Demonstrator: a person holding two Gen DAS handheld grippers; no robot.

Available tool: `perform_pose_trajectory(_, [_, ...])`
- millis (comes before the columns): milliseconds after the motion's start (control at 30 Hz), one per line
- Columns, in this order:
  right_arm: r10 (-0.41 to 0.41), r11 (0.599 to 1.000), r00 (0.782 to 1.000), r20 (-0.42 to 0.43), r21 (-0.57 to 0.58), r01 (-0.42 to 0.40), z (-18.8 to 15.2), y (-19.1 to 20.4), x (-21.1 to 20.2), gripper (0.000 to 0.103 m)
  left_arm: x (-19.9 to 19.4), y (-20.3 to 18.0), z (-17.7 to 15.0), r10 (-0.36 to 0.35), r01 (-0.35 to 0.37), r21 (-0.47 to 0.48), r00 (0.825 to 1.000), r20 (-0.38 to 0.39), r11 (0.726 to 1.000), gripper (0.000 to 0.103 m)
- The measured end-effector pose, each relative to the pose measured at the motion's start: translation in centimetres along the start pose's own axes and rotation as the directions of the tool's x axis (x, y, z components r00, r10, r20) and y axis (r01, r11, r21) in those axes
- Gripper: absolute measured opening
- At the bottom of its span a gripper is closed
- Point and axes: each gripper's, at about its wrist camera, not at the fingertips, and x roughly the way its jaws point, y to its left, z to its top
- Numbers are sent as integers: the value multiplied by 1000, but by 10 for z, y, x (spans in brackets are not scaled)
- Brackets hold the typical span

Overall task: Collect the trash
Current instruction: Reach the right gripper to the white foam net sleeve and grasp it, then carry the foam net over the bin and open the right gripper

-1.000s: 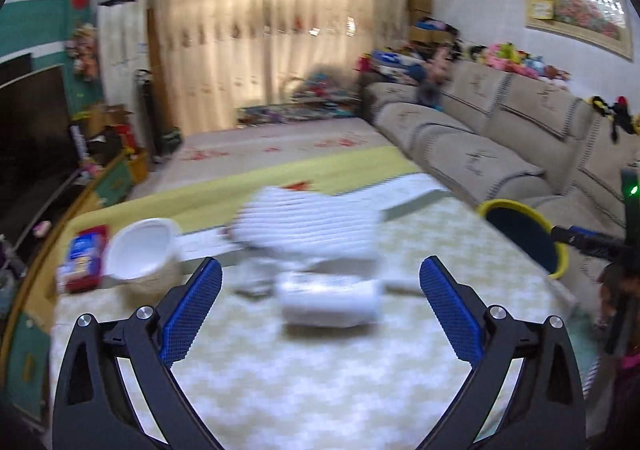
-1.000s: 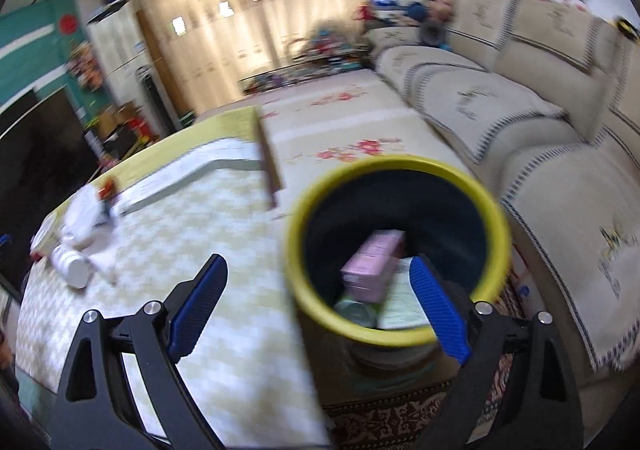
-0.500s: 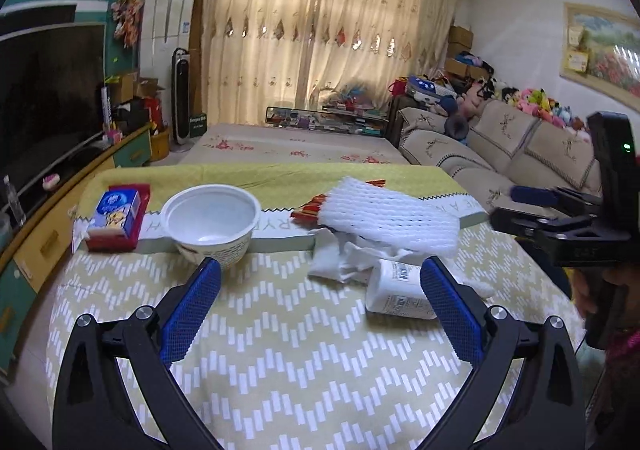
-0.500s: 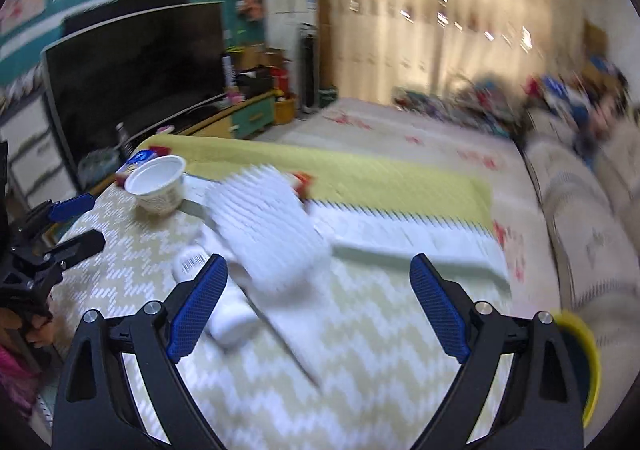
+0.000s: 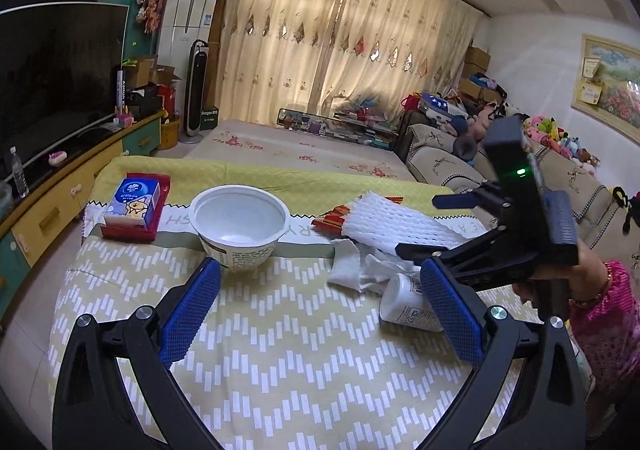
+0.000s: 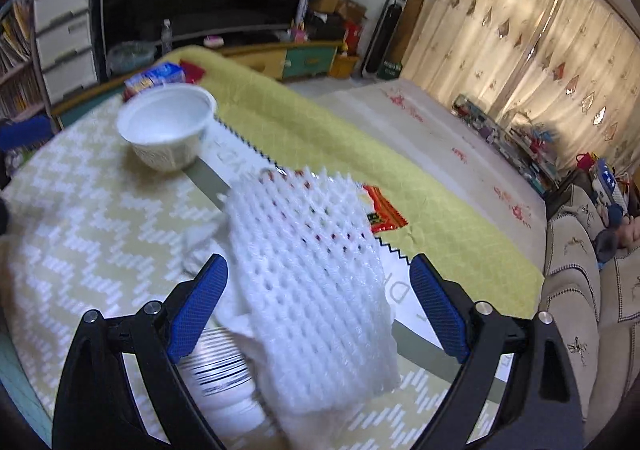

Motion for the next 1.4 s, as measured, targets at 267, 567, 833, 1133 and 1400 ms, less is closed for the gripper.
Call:
perform_pose_trajectory(267, [31, 998, 999, -25, 50, -29, 0, -6, 12, 40, 0, -1, -2, -6, 6, -3, 1000, -6, 1000, 98])
perform_pose_trajectory(567, [78, 987, 996, 52, 137, -85, -7, -13, -22, 9, 2, -3, -3, -7, 7, 4, 1000, -9, 1000, 98])
perform_pose_trajectory(833, [89, 975, 985, 145, 190, -116, -21, -18, -65, 9, 2, -6, -4, -7, 7, 12, 1000, -20, 1000, 98])
perform_pose_trajectory(1133, [24, 955, 975, 219, 283, -87, -55, -46, -110, 9, 5, -9, -5, -14, 14, 15, 999, -31, 1000, 98])
perform_pose_trajectory(1400, [-131, 878, 980, 147, 476, 46, -128, -101, -131, 9, 9, -16, -9, -35, 37, 38, 998, -52, 999, 98])
